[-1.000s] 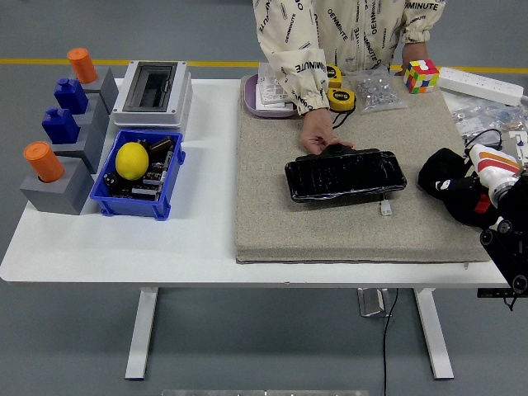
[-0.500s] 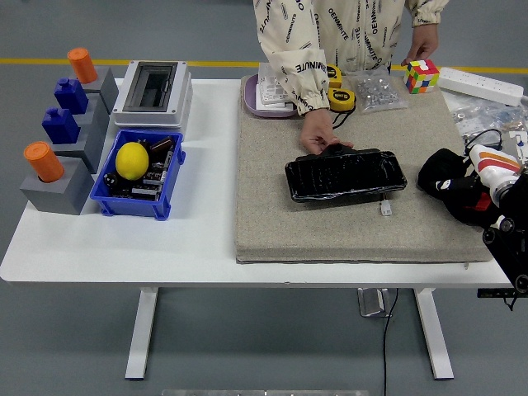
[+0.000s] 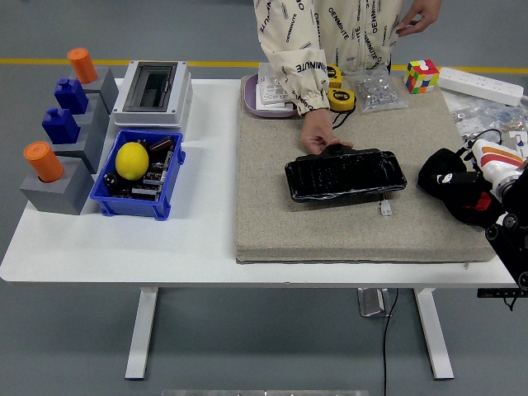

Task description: Pick the rag up,wipe the panel,place it on the desk

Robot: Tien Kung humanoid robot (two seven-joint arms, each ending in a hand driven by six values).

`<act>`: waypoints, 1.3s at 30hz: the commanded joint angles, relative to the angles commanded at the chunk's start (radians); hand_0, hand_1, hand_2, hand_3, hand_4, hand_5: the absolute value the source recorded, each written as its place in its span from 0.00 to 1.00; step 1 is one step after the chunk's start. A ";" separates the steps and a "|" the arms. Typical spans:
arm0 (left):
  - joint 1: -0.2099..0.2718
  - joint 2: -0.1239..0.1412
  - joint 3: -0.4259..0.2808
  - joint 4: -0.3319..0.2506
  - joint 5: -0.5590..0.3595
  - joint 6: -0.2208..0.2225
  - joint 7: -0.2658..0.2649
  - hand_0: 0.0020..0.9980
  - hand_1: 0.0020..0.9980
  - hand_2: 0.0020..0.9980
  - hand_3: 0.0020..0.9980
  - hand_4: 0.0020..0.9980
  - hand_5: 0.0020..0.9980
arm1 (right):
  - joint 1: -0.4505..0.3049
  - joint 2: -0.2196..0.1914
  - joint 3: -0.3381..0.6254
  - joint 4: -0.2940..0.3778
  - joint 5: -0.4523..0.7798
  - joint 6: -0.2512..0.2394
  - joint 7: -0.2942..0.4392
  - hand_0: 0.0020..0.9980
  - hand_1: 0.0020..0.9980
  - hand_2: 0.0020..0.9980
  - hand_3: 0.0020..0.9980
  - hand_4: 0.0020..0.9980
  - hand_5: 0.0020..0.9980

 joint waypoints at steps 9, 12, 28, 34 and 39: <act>0.005 0.000 -0.001 0.000 0.002 0.000 0.001 0.65 0.70 0.74 0.57 0.60 0.48 | 0.004 -0.014 0.002 0.033 -0.007 0.008 -0.014 0.66 0.61 0.70 0.71 1.00 0.59; 0.003 0.001 0.004 0.000 -0.001 0.000 -0.001 0.65 0.70 0.74 0.57 0.60 0.48 | 0.002 -0.021 0.003 0.047 -0.005 0.009 -0.017 0.66 0.61 0.70 0.71 1.00 0.59; 0.005 0.002 0.005 0.000 0.003 0.000 0.001 0.65 0.70 0.74 0.57 0.60 0.48 | -0.061 -0.095 0.112 0.232 0.012 -0.050 -0.016 0.65 0.61 0.70 0.71 1.00 0.61; 0.003 0.000 0.004 0.000 0.004 -0.001 0.001 0.65 0.70 0.74 0.57 0.60 0.48 | -0.096 -0.121 0.148 0.277 0.032 -0.095 0.017 0.65 0.61 0.70 0.71 1.00 0.61; 0.000 -0.002 0.004 0.000 0.003 -0.001 0.000 0.65 0.70 0.74 0.57 0.60 0.48 | -0.121 -0.117 0.181 0.304 0.119 -0.174 0.080 0.65 0.61 0.70 0.70 1.00 0.62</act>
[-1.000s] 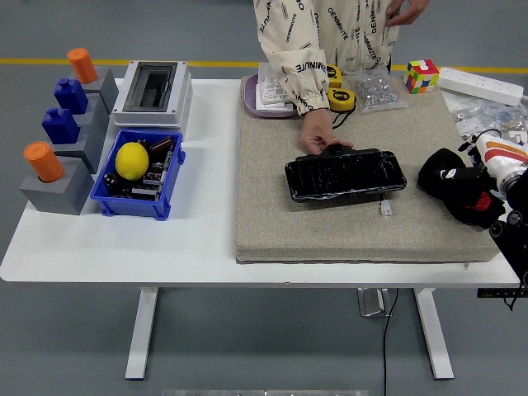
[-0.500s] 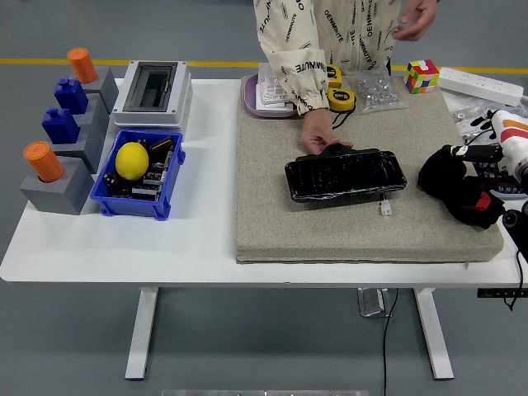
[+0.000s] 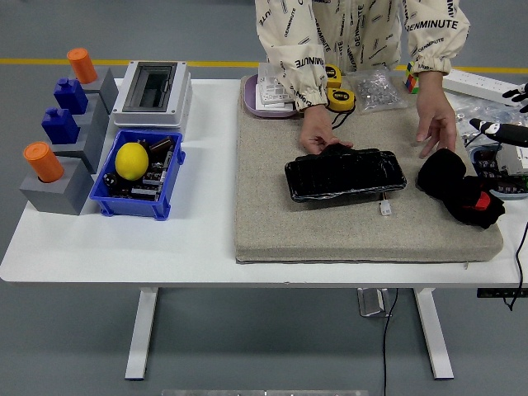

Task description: Pick the rag up,wipe the panel,place it on the desk

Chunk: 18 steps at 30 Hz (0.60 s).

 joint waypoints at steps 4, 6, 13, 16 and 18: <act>-0.003 -0.002 0.001 0.000 -0.002 -0.001 0.000 0.65 0.70 0.74 0.57 0.60 0.48 | -0.022 0.009 0.034 0.027 0.065 -0.060 0.062 0.65 0.61 0.70 0.70 1.00 0.60; -0.003 -0.002 0.000 0.000 -0.001 0.000 -0.001 0.65 0.70 0.74 0.57 0.60 0.48 | -0.031 0.015 0.048 0.039 0.083 -0.082 0.082 0.65 0.61 0.70 0.70 1.00 0.60; -0.002 -0.003 -0.005 0.000 0.002 0.000 0.001 0.65 0.70 0.74 0.57 0.60 0.48 | -0.048 0.025 0.073 0.054 0.123 -0.102 0.108 0.65 0.61 0.69 0.70 1.00 0.60; -0.003 -0.004 -0.003 0.000 0.000 0.000 0.000 0.65 0.70 0.74 0.57 0.60 0.48 | -0.050 0.025 0.074 0.052 0.127 -0.100 0.110 0.65 0.61 0.69 0.70 1.00 0.60; -0.004 -0.004 -0.003 0.000 -0.001 0.000 -0.001 0.65 0.70 0.74 0.57 0.60 0.48 | -0.052 0.025 0.075 0.052 0.133 -0.099 0.116 0.65 0.61 0.69 0.70 1.00 0.60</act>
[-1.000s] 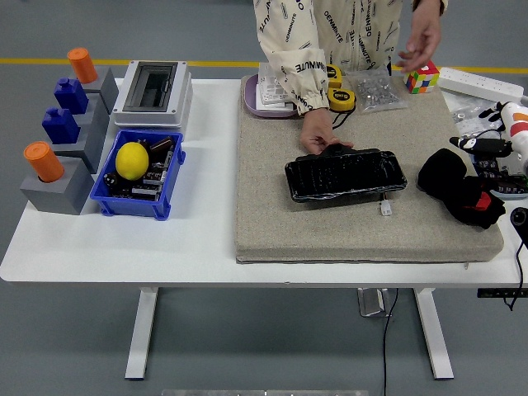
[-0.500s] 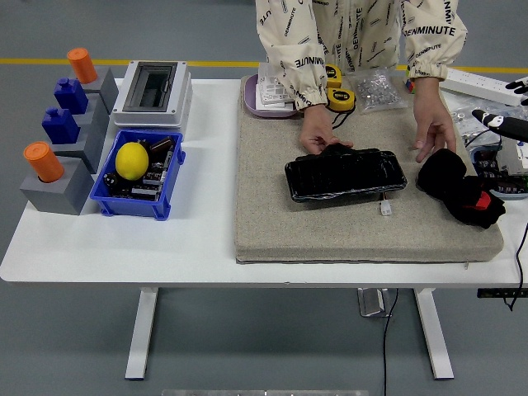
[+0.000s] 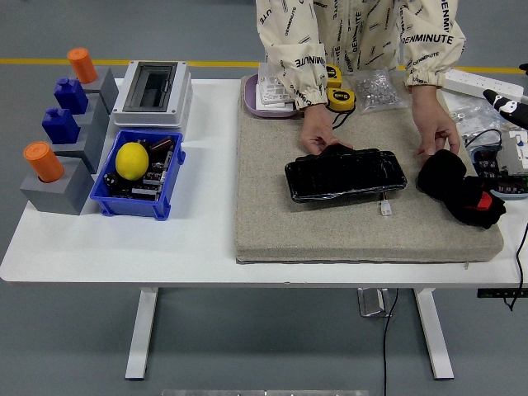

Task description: Pick the rag up,wipe the panel,place it on the desk

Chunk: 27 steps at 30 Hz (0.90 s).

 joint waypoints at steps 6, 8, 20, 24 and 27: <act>0.000 -0.001 -0.001 0.000 0.001 0.000 0.001 0.65 0.70 0.74 0.57 0.60 0.48 | -0.003 -0.001 0.006 -0.004 0.014 -0.003 0.023 0.65 0.61 0.69 0.69 1.00 0.59; 0.000 -0.001 -0.003 0.000 0.001 0.001 0.001 0.65 0.70 0.74 0.57 0.60 0.48 | -0.004 -0.003 0.006 -0.005 0.013 -0.004 0.024 0.65 0.61 0.69 0.69 1.00 0.59; -0.001 -0.002 -0.002 0.000 0.000 0.001 0.001 0.65 0.70 0.74 0.57 0.60 0.48 | -0.005 -0.008 0.010 -0.005 -0.026 0.007 0.011 0.65 0.61 0.68 0.69 1.00 0.56; 0.000 -0.002 -0.006 0.000 0.002 0.001 0.002 0.65 0.70 0.74 0.57 0.60 0.48 | -0.008 -0.007 0.014 -0.003 -0.016 0.007 0.015 0.65 0.61 0.69 0.69 1.00 0.56; 0.000 -0.003 -0.003 0.000 0.000 0.001 0.001 0.65 0.70 0.74 0.57 0.60 0.48 | -0.012 -0.007 0.019 0.000 -0.003 0.005 0.022 0.65 0.61 0.69 0.69 1.00 0.56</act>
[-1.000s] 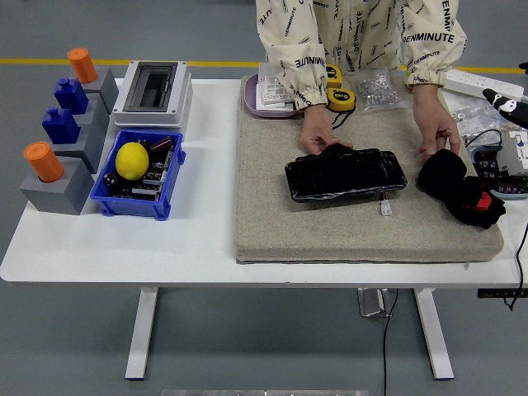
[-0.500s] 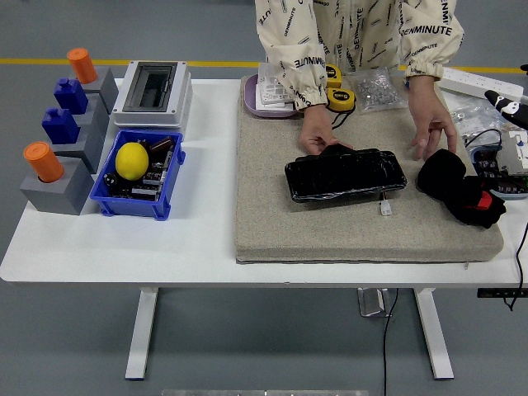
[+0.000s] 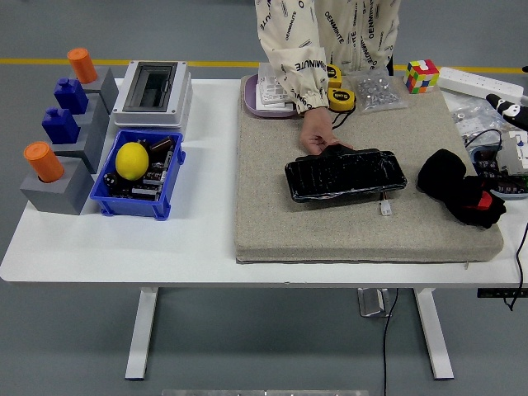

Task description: Pick the rag up,wipe the panel,place it on the desk

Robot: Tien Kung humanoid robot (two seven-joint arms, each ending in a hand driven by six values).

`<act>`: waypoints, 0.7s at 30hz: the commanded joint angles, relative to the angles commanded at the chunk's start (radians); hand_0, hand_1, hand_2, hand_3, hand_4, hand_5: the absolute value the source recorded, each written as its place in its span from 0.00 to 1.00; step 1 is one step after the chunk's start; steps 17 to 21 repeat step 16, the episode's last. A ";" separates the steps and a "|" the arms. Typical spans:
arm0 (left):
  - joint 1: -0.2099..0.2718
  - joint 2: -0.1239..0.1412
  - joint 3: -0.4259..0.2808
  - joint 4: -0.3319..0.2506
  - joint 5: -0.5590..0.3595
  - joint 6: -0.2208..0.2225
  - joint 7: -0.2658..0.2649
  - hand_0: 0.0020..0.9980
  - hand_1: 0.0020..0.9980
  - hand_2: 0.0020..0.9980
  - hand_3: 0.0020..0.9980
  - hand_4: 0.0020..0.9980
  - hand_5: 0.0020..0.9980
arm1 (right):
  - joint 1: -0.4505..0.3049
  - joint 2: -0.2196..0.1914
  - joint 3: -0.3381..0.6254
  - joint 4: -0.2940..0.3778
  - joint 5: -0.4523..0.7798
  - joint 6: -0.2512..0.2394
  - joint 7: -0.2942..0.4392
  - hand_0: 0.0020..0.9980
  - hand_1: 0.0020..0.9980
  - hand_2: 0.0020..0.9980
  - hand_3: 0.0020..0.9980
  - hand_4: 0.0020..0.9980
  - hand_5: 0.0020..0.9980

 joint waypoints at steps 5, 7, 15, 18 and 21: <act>-0.001 0.000 0.002 0.000 0.000 0.000 0.000 0.65 0.70 0.74 0.57 0.60 0.48 | -0.003 -0.001 0.004 0.005 0.008 -0.001 0.007 0.65 0.61 0.69 0.69 1.00 0.56; -0.001 0.000 0.002 0.000 -0.001 0.000 0.000 0.65 0.70 0.74 0.57 0.60 0.48 | -0.004 -0.001 0.005 0.006 0.009 -0.001 0.009 0.66 0.61 0.69 0.69 1.00 0.56; -0.001 0.003 0.008 0.000 -0.003 0.000 -0.001 0.65 0.70 0.74 0.57 0.60 0.48 | -0.012 0.000 0.012 0.006 0.008 0.005 0.011 0.66 0.61 0.69 0.69 1.00 0.56; -0.001 0.003 0.008 0.000 -0.003 0.000 -0.001 0.65 0.70 0.74 0.57 0.60 0.48 | -0.012 -0.001 0.013 0.007 0.008 0.005 0.011 0.66 0.61 0.69 0.69 1.00 0.56; -0.001 0.003 0.008 0.000 -0.003 0.000 -0.001 0.65 0.70 0.74 0.57 0.60 0.48 | -0.012 -0.001 0.013 0.007 0.008 0.005 0.011 0.66 0.61 0.69 0.69 1.00 0.56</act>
